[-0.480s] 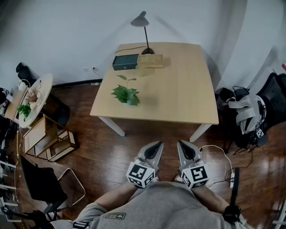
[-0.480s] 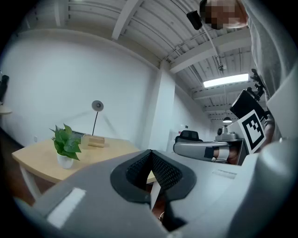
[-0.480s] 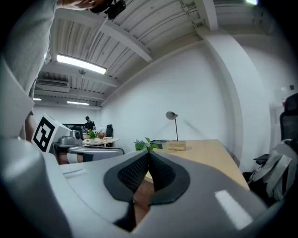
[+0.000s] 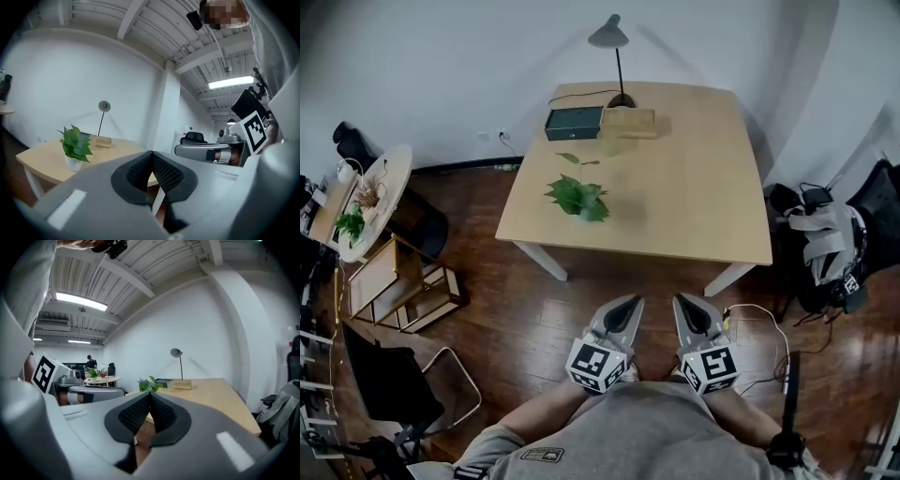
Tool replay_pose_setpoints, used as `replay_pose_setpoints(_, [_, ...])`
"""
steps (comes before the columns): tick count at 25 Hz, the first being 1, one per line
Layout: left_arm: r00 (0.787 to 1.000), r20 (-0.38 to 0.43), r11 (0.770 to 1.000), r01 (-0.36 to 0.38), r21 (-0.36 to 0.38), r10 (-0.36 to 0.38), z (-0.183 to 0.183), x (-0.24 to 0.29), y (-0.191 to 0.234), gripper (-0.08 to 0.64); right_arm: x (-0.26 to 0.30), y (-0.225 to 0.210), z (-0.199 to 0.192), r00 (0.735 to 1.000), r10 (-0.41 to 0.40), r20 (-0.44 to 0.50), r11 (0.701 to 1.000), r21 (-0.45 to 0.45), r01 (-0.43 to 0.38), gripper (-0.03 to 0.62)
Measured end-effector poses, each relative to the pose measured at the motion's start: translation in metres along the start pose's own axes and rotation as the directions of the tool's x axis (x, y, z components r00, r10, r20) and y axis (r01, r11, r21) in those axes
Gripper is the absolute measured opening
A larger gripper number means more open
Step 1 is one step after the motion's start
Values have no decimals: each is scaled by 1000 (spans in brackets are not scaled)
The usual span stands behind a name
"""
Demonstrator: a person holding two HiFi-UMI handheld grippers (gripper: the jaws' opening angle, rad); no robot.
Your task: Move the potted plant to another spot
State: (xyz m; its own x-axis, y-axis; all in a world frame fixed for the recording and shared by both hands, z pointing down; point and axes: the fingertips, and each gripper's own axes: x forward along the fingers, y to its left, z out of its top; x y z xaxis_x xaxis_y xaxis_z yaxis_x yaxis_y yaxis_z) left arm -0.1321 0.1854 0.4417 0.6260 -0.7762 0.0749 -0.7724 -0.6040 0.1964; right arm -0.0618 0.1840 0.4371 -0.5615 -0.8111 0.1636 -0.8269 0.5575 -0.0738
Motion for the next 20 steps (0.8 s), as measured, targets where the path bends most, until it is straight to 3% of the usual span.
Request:
replay_pose_setpoints(11, [1000, 18, 1000, -16, -15, 16, 11, 5, 42, -6, 35, -2, 10, 999, -31, 10, 1000, -6, 31, 5])
replay_pose_setpoints(20, [997, -3, 997, -79, -2, 79, 14, 61, 100, -6, 101, -43, 4, 1000, 2, 3, 1000, 16, -3, 5])
